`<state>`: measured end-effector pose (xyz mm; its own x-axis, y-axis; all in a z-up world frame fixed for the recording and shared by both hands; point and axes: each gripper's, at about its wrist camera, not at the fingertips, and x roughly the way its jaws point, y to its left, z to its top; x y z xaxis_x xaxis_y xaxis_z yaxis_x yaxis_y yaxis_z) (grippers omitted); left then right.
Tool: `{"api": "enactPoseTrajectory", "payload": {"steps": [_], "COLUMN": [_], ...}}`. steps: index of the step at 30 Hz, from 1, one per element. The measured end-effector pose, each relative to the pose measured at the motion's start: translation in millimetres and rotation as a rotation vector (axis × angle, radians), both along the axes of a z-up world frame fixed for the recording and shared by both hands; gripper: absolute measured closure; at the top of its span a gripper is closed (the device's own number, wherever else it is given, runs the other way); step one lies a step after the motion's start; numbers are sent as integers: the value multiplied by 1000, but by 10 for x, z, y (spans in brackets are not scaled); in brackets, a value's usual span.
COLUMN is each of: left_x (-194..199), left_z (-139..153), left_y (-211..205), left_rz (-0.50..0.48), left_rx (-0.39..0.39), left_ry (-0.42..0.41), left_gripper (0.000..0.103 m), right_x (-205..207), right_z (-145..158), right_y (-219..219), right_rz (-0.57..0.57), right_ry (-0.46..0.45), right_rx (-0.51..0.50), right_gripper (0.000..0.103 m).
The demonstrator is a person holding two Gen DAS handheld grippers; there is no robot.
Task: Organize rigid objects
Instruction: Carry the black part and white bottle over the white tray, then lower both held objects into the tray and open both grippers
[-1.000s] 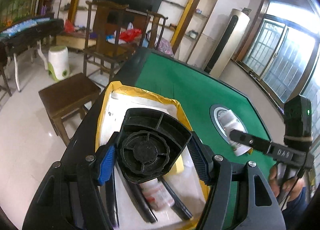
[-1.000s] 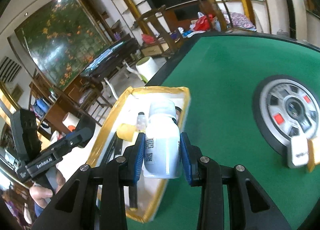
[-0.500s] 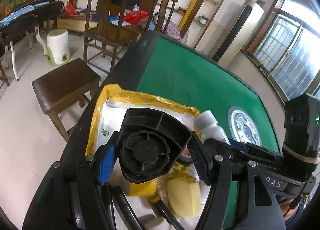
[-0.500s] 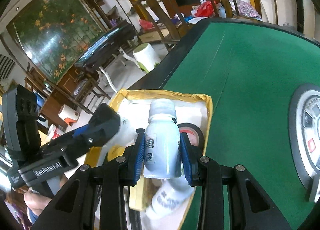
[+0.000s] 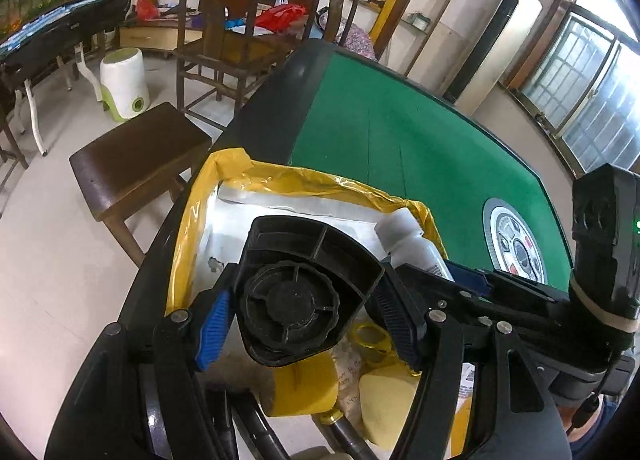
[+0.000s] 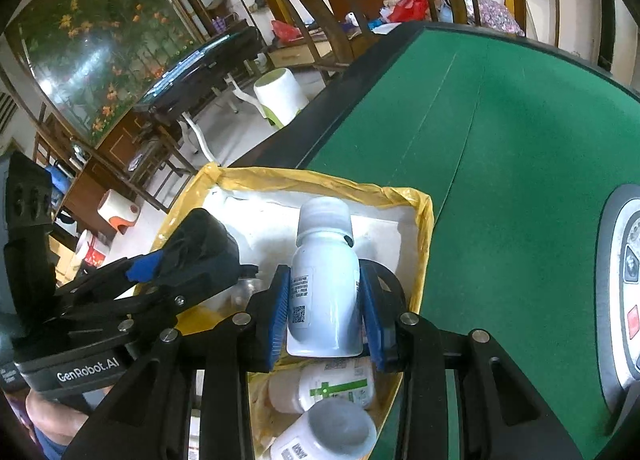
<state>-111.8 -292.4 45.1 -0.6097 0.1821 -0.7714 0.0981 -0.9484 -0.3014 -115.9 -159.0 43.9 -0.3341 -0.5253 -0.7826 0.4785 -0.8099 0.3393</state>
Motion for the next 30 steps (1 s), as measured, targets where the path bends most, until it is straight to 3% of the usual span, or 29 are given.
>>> {"api": "enactPoseTrajectory", "payload": {"steps": [8,12,19,27,30], "left_x": [-27,-45,-27,164,248], "left_z": [-16,-19,11,199,285], "left_y": [25,0,-25,114,230], "left_rz": [2,7,21,0,-20], "left_rx": [-33,-3,40,35,42], "left_ry": [-10,-8,-11,36,63], "left_gripper": [35,29,29,29,29], "right_x": [12,-2,51,314,443], "right_z": [4,24,121,256,281], "right_y": [67,120,167,405,630], "right_rz": [-6,-7,-2,-15,-34], "right_ry": [-21,-30,-15,18,40], "right_rx": [-4,-13,-28,-93,-111], "right_gripper": [72,72,69,67,58]}}
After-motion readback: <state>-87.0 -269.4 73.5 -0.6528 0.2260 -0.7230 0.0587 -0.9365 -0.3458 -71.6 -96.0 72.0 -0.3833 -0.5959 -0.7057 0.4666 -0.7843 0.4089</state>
